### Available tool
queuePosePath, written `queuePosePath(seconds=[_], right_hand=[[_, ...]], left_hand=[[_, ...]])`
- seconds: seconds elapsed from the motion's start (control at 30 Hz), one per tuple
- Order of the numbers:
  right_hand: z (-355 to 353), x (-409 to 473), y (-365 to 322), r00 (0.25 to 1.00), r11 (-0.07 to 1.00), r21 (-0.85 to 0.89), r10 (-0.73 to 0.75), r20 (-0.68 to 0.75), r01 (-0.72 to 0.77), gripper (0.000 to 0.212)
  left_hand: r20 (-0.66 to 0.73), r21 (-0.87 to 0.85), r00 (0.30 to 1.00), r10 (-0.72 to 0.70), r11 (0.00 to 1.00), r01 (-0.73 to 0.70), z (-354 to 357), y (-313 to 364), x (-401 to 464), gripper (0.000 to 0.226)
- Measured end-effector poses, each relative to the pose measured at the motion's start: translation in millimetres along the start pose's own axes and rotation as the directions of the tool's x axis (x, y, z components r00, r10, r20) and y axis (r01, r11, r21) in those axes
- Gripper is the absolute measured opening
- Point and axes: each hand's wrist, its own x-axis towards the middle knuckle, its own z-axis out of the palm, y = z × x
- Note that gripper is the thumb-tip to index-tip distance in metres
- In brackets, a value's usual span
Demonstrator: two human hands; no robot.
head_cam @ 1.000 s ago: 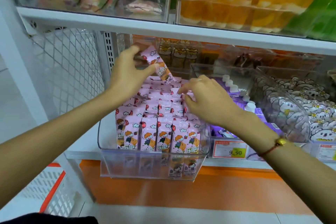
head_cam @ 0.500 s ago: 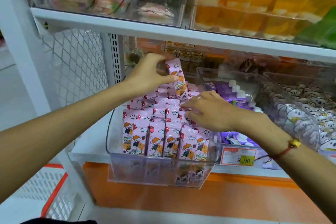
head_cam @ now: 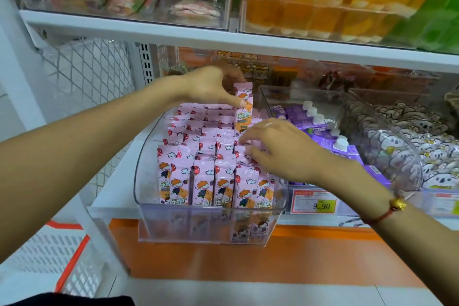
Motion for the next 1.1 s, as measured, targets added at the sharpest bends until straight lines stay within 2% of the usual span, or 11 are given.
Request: queuePosePath(seconds=[0.1,0.2,0.23,0.3,0.4,0.57,0.7,0.77,0.9,0.97,1.1], right_hand=[[2,-21,-3,0.994,0.998,-0.041,0.052,-0.099,-0.056,0.034],[9,-41,-8,0.986,0.994,-0.021,0.107,-0.124,-0.111,0.034],[12,-44,-10,0.985,0.993,-0.009,0.119,-0.124,-0.121,0.035],[12,-46,-12,0.982,0.991,0.019,0.136,-0.128,-0.134,0.035],[11,-46,-13,0.979,0.989,0.056,0.142,-0.145,-0.135,0.033],[13,-46,-12,0.977,0.99,0.045,0.139,-0.161,-0.133,0.034],[14,-46,-11,0.982,0.992,0.027,0.123,-0.14,-0.12,0.034],[11,-45,-9,0.979,0.992,0.036,0.126,-0.16,-0.122,0.032],[-7,-23,1,0.968,0.988,0.03,0.155,-0.198,-0.152,0.031],[-11,-5,4,0.985,0.991,-0.017,0.13,-0.113,-0.133,0.033],[-14,32,9,0.98,0.997,-0.048,0.074,0.185,-0.066,0.037]], left_hand=[[0.013,0.02,1.0,0.006,1.0,-0.006,-3,-1,-1,0.034],[0.103,-0.076,0.994,-0.047,0.996,0.055,-7,2,-1,0.023],[0.135,-0.111,0.988,-0.072,0.99,0.087,-6,2,-1,0.023],[0.157,-0.064,0.982,-0.1,0.992,0.111,2,1,-1,0.036],[0.006,0.086,0.999,-0.047,0.995,0.047,18,-9,-3,0.051],[-0.189,-0.027,0.981,0.041,0.999,-0.047,15,-16,-8,0.046],[-0.183,0.053,0.98,0.084,0.996,-0.075,10,-11,-2,0.045],[-0.18,0.037,0.98,0.089,0.996,-0.083,12,-9,1,0.043],[-0.152,-0.047,0.988,-0.003,0.999,-0.004,19,-18,-5,0.049],[-0.245,-0.122,0.969,-0.045,0.992,0.016,22,-22,-12,0.049],[-0.483,-0.208,0.871,-0.087,0.978,-0.017,25,-19,-27,0.041]])
